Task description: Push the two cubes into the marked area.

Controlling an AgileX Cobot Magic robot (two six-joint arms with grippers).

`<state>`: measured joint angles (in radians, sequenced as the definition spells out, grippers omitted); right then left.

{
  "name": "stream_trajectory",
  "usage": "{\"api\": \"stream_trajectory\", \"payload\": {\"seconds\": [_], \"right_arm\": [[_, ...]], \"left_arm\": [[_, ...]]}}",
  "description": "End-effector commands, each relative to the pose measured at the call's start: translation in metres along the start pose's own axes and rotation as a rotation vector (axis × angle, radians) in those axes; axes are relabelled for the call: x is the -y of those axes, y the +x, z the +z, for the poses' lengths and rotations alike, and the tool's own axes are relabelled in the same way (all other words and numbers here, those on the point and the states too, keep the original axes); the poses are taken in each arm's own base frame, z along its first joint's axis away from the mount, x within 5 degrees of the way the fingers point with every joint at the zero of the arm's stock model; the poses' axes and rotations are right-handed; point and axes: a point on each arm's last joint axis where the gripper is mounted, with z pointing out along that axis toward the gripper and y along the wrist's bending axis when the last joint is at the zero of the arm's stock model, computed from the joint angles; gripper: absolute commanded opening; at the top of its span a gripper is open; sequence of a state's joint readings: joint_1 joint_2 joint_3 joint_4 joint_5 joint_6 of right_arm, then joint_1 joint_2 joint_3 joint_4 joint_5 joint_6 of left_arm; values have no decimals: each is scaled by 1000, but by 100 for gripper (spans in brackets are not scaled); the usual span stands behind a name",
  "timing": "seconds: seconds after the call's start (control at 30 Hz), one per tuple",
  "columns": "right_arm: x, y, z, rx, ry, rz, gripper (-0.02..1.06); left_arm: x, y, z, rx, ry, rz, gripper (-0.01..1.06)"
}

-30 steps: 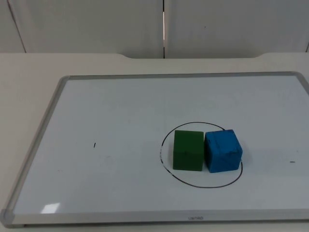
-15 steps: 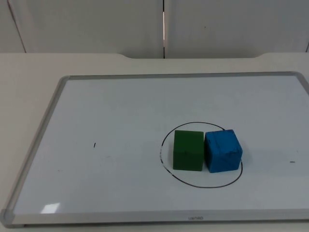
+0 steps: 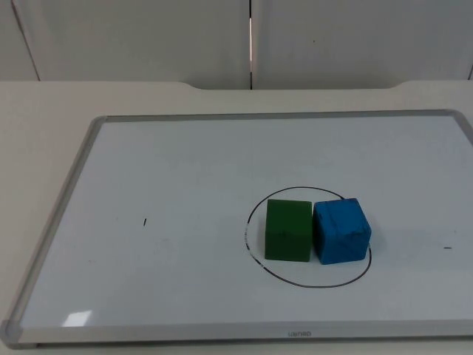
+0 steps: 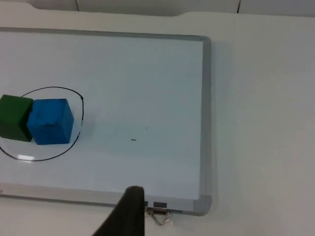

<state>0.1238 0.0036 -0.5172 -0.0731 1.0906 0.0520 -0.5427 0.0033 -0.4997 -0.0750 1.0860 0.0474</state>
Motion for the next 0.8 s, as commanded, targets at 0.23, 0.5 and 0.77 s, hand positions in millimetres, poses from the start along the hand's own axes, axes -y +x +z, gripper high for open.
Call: {"api": "stream_trajectory", "payload": {"seconds": [0.23, 0.5, 0.77], "right_arm": [[-1, 0, 0, 13, 25, 19, 105], [-1, 0, 0, 13, 25, 19, 105], [-1, 0, 0, 13, 25, 19, 105]], "left_arm": [[0, 0, 1, 11, -11, -6, 105], [0, 0, 2, 14, -143, -77, 105], [1, -1, 3, 17, -292, -158, 105]]}}
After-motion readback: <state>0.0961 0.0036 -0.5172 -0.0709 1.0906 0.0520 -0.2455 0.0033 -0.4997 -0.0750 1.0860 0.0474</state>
